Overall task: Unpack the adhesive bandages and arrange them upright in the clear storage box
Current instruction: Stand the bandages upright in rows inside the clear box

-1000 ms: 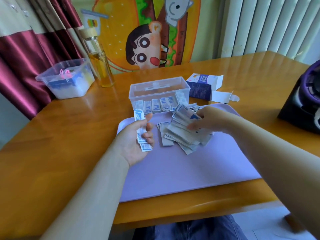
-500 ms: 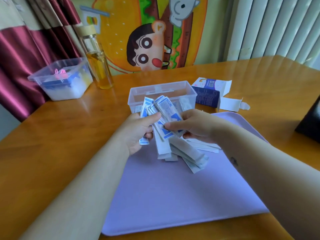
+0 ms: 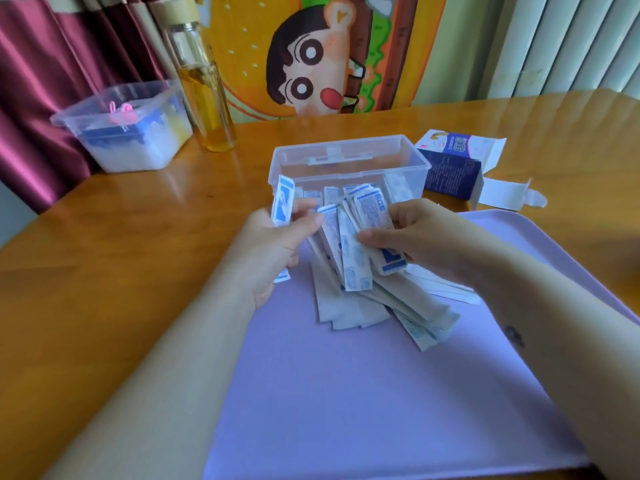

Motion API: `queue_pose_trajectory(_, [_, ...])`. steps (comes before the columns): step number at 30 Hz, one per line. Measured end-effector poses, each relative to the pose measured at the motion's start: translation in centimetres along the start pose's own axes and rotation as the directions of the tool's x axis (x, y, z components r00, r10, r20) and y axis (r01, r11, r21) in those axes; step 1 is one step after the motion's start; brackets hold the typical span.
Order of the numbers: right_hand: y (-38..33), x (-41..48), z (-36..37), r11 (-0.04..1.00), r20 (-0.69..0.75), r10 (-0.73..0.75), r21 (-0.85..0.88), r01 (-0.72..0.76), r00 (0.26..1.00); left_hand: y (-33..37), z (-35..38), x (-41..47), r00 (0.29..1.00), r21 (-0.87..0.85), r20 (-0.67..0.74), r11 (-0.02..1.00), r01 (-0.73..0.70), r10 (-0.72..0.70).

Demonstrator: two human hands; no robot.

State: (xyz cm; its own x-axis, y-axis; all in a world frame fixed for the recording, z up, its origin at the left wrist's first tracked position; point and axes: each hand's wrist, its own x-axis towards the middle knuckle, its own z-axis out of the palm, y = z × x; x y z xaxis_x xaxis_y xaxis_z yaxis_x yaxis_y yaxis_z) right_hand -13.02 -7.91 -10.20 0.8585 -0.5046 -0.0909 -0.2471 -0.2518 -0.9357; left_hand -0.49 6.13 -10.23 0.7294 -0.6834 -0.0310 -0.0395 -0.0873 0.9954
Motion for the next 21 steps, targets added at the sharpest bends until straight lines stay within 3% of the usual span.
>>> queue_pose_trajectory(3, [0.1, 0.1, 0.2, 0.999, 0.031, -0.035, -0.011, 0.036, 0.999, 0.4, 0.1, -0.3, 0.995, 0.062, -0.044, 0.994, -0.09, 0.093])
queue_pose_trajectory(9, [0.1, -0.1, 0.5, 1.0, 0.145, -0.001, 0.007, 0.0, 0.989, 0.2, 0.7, -0.8, 0.981, 0.276, 0.037, 0.942, -0.192, 0.19])
queue_pose_trajectory(14, [-0.2, -0.5, 0.2, 0.999, 0.095, 0.027, 0.028, -0.03, 0.995, 0.0, 0.8, -1.1, 0.991, 0.4, 0.08, 0.907, -0.134, 0.111])
queue_pose_trajectory(21, [-0.3, -0.2, 0.2, 0.999, -0.024, 0.032, 0.0, -0.032, 0.999, 0.6, 1.0, -1.1, 0.982, 0.359, -0.047, 0.921, -0.154, 0.183])
